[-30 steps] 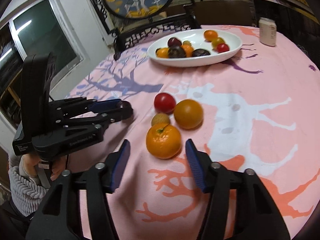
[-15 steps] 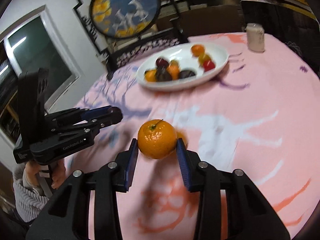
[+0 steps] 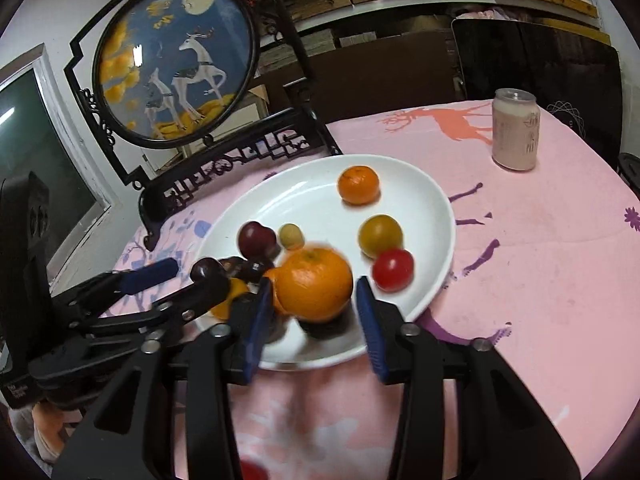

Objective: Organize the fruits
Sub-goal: 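Place the cherry and mandarin on the white plate and open both tools, then move both open tools back toward the remaining fruits on the cloth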

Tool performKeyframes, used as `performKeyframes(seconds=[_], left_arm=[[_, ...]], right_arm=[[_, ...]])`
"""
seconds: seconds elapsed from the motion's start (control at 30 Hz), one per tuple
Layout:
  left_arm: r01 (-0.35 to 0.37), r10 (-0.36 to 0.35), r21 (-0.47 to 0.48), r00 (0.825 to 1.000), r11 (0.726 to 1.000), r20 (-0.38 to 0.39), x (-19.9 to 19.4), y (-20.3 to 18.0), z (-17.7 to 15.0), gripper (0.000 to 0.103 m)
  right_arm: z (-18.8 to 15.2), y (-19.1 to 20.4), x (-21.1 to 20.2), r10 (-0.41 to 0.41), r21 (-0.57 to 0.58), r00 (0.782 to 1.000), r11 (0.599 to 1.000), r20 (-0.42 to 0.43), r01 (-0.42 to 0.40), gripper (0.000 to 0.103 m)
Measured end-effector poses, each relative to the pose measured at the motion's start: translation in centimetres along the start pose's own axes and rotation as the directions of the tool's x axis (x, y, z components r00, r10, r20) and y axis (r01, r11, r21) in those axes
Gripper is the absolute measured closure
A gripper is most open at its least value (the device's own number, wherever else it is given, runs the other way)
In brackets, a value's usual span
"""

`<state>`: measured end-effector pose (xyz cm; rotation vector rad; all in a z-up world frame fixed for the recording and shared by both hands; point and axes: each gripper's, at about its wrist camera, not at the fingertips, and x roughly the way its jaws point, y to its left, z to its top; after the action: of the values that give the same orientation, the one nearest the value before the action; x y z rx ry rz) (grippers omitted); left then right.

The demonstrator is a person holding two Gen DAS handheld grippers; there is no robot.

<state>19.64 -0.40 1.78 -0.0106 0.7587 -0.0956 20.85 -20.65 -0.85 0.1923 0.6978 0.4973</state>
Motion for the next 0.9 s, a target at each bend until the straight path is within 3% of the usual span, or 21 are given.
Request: performKeyframes(seconds=[0.03, 0.1, 0.17, 0.27, 0.43, 0.53, 0.67, 0.77, 0.9], left_arm=[[-0.008, 0.008, 0.007, 1.0, 1.0, -0.007, 0.1, 0.2, -0.1, 0.026], [-0.012, 0.012, 0.0, 1.0, 1.0, -0.003, -0.1, 0.5, -0.2, 0.025], [-0.022, 0.022, -0.015, 1.0, 1.0, 0.011, -0.6, 0.9, -0.5, 0.018], [-0.073, 0.073, -0.019, 0.997, 0.997, 0.02, -1.2, 1.0, -1.5, 0.015], [-0.079, 0.079, -0.047, 0.997, 0.996, -0.003, -2.9, 1.2, -4.1, 0.006], [-0.085, 0.085, -0.014, 0.996, 0.996, -0.005, -4.1, 0.3, -6.0, 0.006], [-0.082, 0.083, 0.063, 0.997, 0.995, -0.009, -5.1, -1.6, -8.1, 0.002], [-0.084, 0.086, 0.129, 0.996, 0.988, -0.009, -5.6, -3.3, -9.2, 0.002], [-0.08, 0.085, 0.184, 0.996, 0.98, -0.02, -5.5, -4.6, -10.1, 0.002]], right_arm=[[0.0, -0.2, -0.6, -0.009, -0.002, 1.0, 1.0, 0.029, 0.009, 0.043], [0.1, -0.4, -1.5, 0.003, -0.004, 0.999, 1.0, 0.042, -0.002, 0.043], [0.0, -0.4, -2.4, 0.014, 0.001, 0.999, 1.0, 0.049, -0.014, 0.043], [-0.5, -0.3, -3.9, 0.014, 0.0, 0.999, 1.0, 0.045, -0.014, 0.042], [-2.9, -1.3, -6.6, 0.021, 0.041, 0.999, 0.999, 0.041, -0.023, 0.029], [-4.9, -2.0, -7.6, 0.001, 0.053, 1.0, 0.999, 0.001, -0.001, 0.028], [-5.8, -2.9, -9.0, 0.0, 0.109, 1.0, 0.994, 0.014, -0.001, 0.013], [-6.1, -3.3, -10.3, -0.01, 0.122, 0.998, 0.993, 0.057, 0.002, 0.011], [-6.0, -3.5, -10.1, -0.001, 0.135, 0.999, 0.991, 0.044, -0.005, 0.011]])
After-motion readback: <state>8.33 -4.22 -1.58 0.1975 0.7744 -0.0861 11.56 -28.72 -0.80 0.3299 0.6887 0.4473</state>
